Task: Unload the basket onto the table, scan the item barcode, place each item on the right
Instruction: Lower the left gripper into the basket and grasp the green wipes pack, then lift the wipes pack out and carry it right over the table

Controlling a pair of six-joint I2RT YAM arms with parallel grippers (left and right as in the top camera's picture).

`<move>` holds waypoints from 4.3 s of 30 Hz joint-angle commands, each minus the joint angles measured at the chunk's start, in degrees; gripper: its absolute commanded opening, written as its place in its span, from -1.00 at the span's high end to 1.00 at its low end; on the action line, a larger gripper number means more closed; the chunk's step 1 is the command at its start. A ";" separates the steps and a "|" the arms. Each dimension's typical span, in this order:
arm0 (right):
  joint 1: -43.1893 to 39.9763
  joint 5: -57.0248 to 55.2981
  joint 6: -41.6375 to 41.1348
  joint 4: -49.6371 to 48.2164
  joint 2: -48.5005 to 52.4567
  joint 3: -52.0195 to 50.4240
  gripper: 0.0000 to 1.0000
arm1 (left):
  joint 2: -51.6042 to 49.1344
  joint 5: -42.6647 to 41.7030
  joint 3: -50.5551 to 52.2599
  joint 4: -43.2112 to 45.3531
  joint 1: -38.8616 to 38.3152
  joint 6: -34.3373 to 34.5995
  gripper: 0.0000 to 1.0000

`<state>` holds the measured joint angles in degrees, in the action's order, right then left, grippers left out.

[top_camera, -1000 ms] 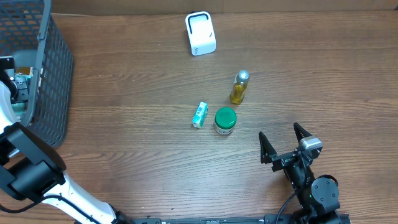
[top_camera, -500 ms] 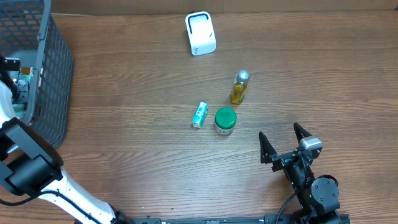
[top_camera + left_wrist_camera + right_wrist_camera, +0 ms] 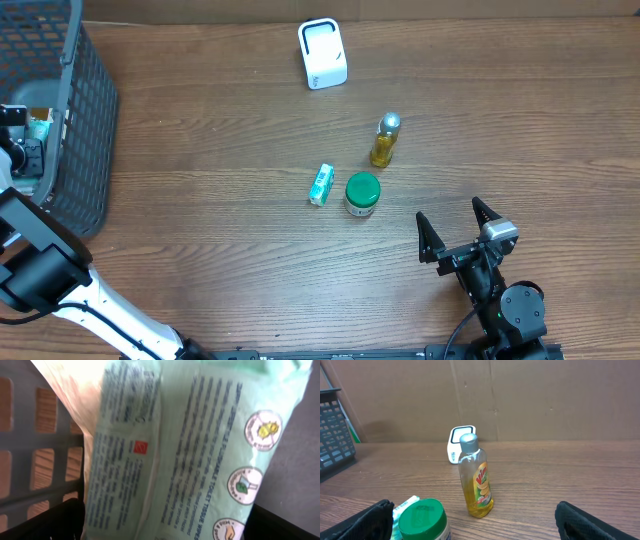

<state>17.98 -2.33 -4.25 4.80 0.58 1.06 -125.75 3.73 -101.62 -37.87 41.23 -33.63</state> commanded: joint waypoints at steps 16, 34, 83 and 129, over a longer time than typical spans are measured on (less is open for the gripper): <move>-0.37 0.09 0.22 -0.15 -0.39 -0.59 -1.00 | -6.82 2.45 -0.31 -0.50 -0.11 1.97 0.27; -0.37 0.09 0.22 -0.15 -0.39 -0.59 -1.00 | 28.11 -1.25 -0.55 11.69 -8.11 21.07 0.56; -0.37 0.09 0.22 -0.15 -0.39 -0.59 -1.00 | 32.39 -0.48 42.42 2.19 -54.07 58.16 0.55; -0.37 0.09 0.22 -0.15 -0.39 -0.59 -1.00 | 31.82 2.67 48.87 8.22 -54.07 55.69 0.43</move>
<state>17.98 -2.33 -4.27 4.78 0.58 1.06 -93.32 4.58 -53.47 -30.13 -12.40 23.42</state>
